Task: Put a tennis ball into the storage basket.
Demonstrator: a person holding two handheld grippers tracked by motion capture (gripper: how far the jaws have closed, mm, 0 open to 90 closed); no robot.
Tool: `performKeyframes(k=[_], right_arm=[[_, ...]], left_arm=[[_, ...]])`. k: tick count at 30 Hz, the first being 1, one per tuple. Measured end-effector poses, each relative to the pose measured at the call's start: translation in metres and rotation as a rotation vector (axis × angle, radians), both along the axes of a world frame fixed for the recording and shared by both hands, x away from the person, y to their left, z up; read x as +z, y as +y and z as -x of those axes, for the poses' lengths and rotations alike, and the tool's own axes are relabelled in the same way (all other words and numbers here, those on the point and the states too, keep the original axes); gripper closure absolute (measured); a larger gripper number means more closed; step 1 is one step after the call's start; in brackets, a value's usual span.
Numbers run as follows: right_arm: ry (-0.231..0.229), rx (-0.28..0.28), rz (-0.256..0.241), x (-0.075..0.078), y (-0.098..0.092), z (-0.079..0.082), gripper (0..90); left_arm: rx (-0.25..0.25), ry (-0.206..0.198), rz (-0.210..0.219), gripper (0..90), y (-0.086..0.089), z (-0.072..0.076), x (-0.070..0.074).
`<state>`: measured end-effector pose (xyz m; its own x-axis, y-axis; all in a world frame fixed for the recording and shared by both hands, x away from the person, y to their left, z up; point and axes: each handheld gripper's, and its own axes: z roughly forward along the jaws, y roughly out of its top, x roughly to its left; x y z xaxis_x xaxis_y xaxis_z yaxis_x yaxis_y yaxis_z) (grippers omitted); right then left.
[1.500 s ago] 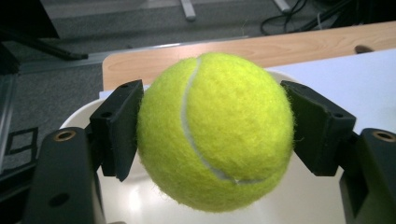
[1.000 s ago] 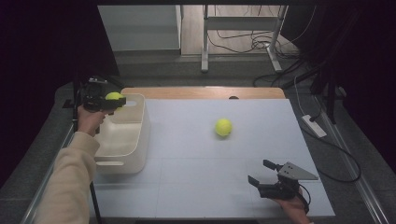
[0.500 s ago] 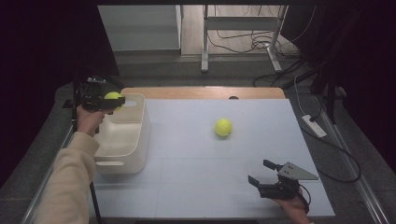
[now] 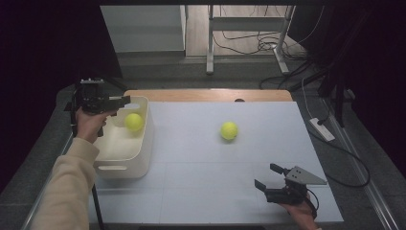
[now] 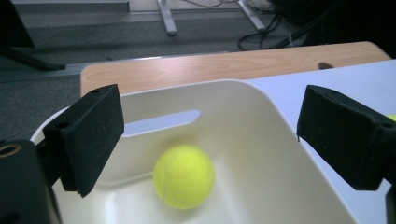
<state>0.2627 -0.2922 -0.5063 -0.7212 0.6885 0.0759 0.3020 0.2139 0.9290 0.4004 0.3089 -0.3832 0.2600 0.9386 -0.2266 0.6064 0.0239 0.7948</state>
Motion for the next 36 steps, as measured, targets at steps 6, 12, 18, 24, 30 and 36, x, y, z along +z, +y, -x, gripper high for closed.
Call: performKeyframes(k=[6, 12, 18, 24, 30, 36], right_arm=[[0.0, -0.004, -0.005, 0.0, 0.0, -0.002, 11.3], [-0.001, -0.01, -0.009, 0.001, 0.0, -0.001, 11.3], [0.001, -0.014, -0.011, 0.001, -0.002, -0.003, 11.3], [-0.001, -0.013, -0.007, 0.001, -0.002, -0.001, 11.3], [-0.005, -0.004, -0.001, 0.0, -0.001, -0.002, 11.3], [-0.006, 0.01, 0.001, 0.0, 0.0, -0.001, 11.3]], left_arm=[[-0.05, -0.036, 0.027, 8.8, -0.005, 0.012, 0.009], [-0.104, -0.07, 0.063, 8.8, -0.014, 0.02, 0.015], [-0.161, -0.105, 0.09, 8.6, -0.026, 0.026, 0.02], [-0.219, -0.145, 0.107, 8.8, -0.041, 0.035, 0.026], [-0.257, -0.17, 0.095, 8.8, -0.055, 0.043, 0.028], [-0.29, -0.186, 0.088, 8.8, -0.065, 0.05, 0.03]])
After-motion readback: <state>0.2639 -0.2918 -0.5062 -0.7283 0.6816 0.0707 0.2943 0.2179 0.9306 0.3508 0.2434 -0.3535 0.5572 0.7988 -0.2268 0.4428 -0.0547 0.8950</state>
